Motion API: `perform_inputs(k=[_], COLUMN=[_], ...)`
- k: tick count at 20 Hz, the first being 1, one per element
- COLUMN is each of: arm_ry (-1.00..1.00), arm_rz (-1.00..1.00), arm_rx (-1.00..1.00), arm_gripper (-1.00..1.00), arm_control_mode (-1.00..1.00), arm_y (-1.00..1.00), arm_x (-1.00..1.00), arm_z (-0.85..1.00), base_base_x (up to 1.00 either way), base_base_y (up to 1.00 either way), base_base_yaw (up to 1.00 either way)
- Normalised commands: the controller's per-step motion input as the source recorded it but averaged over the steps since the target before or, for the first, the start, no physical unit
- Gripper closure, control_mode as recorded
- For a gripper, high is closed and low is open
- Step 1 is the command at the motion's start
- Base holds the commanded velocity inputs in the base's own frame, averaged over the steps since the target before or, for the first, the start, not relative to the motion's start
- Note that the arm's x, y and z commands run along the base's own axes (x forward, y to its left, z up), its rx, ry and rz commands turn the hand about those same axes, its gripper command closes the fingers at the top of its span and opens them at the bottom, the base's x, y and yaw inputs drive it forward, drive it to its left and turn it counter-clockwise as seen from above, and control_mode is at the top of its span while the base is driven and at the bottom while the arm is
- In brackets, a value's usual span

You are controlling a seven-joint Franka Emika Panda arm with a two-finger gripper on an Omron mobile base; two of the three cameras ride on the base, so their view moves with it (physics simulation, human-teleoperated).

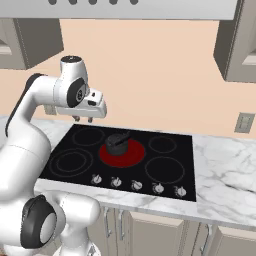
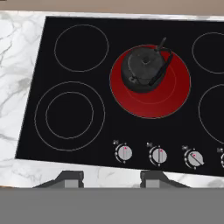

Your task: The kettle is done boiling. Turn off the stove, then wait for 300 timesteps before moving the kettle to the dining table.

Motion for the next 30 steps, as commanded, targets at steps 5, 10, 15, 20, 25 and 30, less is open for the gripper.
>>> perform_inputs(k=[5,10,15,20,25,30], arm_ry=[-0.03,-0.06,0.00,0.00,0.00,0.00], arm_rz=[0.02,0.06,0.05,0.06,0.07,0.07], arm_rx=[0.00,0.00,0.00,-0.01,-0.04,-0.05], arm_gripper=[-1.00,-1.00,-1.00,-1.00,-1.00,-1.00], arm_control_mode=[-1.00,-1.00,-1.00,-1.00,-1.00,-1.00], arm_y=[-0.10,-0.41,-0.43,-0.40,-0.37,-0.36], arm_x=[-0.10,-0.43,-0.32,-0.21,-0.09,-0.06], arm_z=[0.00,0.00,-0.07,-0.25,-0.38,-0.44], base_base_x=[0.00,0.00,0.00,0.00,0.00,0.00], base_base_y=[0.00,0.00,0.00,0.00,0.00,0.00], base_base_yaw=[0.00,0.00,0.00,0.00,0.00,0.00])
